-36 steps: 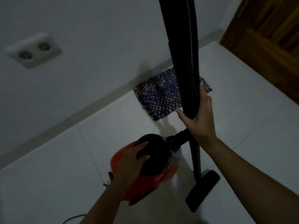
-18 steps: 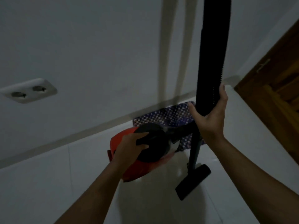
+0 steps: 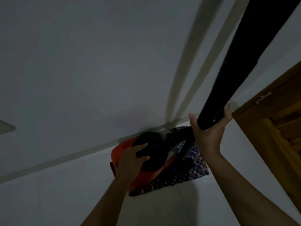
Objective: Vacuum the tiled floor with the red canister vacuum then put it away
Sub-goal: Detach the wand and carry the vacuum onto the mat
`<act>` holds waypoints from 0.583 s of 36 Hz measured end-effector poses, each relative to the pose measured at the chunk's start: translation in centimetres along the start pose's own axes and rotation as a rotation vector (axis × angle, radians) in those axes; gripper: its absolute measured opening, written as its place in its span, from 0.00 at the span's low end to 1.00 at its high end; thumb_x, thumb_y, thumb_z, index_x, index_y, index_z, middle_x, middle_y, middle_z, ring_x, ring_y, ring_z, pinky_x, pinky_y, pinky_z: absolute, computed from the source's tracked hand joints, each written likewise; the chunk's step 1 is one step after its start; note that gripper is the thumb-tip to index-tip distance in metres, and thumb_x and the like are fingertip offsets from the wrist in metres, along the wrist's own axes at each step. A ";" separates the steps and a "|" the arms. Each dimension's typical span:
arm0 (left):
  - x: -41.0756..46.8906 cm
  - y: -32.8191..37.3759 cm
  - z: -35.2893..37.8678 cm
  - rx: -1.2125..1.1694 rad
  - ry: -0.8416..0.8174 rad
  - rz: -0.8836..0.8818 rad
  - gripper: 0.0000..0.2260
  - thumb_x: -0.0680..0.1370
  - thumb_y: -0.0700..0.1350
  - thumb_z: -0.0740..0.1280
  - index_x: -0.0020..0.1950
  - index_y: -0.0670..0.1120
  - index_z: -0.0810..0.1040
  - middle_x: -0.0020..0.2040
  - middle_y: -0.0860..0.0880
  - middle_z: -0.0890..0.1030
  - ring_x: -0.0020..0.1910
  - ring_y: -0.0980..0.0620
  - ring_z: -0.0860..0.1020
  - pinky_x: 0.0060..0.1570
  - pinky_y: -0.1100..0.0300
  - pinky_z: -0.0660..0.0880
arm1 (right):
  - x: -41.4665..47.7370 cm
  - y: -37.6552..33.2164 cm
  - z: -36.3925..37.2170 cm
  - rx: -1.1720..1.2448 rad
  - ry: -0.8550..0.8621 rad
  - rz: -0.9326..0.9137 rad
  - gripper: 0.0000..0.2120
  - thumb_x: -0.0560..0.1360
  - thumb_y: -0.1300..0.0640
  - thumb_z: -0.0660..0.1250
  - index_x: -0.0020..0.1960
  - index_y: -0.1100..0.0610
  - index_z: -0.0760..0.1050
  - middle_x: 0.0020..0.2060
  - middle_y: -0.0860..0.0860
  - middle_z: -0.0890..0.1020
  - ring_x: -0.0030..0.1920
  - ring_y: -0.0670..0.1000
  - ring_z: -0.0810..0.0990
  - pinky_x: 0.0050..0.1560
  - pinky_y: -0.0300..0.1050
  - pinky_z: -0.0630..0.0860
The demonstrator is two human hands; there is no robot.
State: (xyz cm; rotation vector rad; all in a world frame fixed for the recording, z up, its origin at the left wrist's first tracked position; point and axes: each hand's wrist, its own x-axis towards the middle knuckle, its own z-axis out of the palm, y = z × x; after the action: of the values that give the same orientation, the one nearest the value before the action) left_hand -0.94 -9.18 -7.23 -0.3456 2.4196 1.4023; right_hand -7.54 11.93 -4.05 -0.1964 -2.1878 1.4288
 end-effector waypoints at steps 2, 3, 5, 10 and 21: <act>0.7 -0.4 1.0 -0.058 0.013 -0.031 0.22 0.71 0.36 0.73 0.64 0.48 0.77 0.66 0.45 0.76 0.67 0.48 0.72 0.69 0.56 0.68 | 0.5 1.0 0.3 0.001 -0.026 0.015 0.46 0.69 0.60 0.75 0.75 0.66 0.49 0.68 0.44 0.60 0.70 0.41 0.60 0.74 0.36 0.58; 1.0 -0.7 1.6 -0.073 0.028 -0.036 0.22 0.71 0.36 0.73 0.64 0.47 0.77 0.66 0.45 0.76 0.67 0.47 0.72 0.69 0.51 0.68 | 0.7 1.6 0.4 0.002 -0.038 0.017 0.46 0.69 0.60 0.75 0.75 0.67 0.49 0.69 0.48 0.60 0.71 0.43 0.60 0.74 0.37 0.58; 1.4 -1.6 2.7 -0.079 0.070 -0.034 0.22 0.71 0.36 0.73 0.64 0.47 0.77 0.66 0.45 0.76 0.67 0.47 0.72 0.69 0.50 0.69 | 0.8 2.7 0.6 0.033 -0.069 0.021 0.46 0.69 0.60 0.76 0.75 0.68 0.49 0.71 0.55 0.60 0.72 0.50 0.61 0.72 0.44 0.60; 2.9 -4.1 4.7 -0.085 0.117 -0.040 0.22 0.72 0.37 0.72 0.65 0.47 0.76 0.66 0.44 0.76 0.66 0.48 0.73 0.66 0.58 0.70 | 1.3 4.9 2.0 0.076 -0.107 -0.012 0.42 0.69 0.54 0.71 0.71 0.73 0.54 0.69 0.70 0.63 0.71 0.66 0.63 0.69 0.60 0.62; 7.0 -11.7 9.2 0.021 0.258 0.025 0.21 0.69 0.37 0.75 0.61 0.45 0.79 0.59 0.43 0.81 0.58 0.45 0.79 0.59 0.51 0.76 | -1.0 15.0 5.2 0.307 -0.199 -0.011 0.40 0.70 0.49 0.69 0.73 0.65 0.56 0.71 0.65 0.63 0.72 0.63 0.62 0.71 0.65 0.62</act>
State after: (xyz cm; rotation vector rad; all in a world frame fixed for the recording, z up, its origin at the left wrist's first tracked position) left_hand -1.67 -7.23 -23.57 -0.5217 2.6487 1.4176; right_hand -11.58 13.82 -19.34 0.0694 -2.0787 1.8210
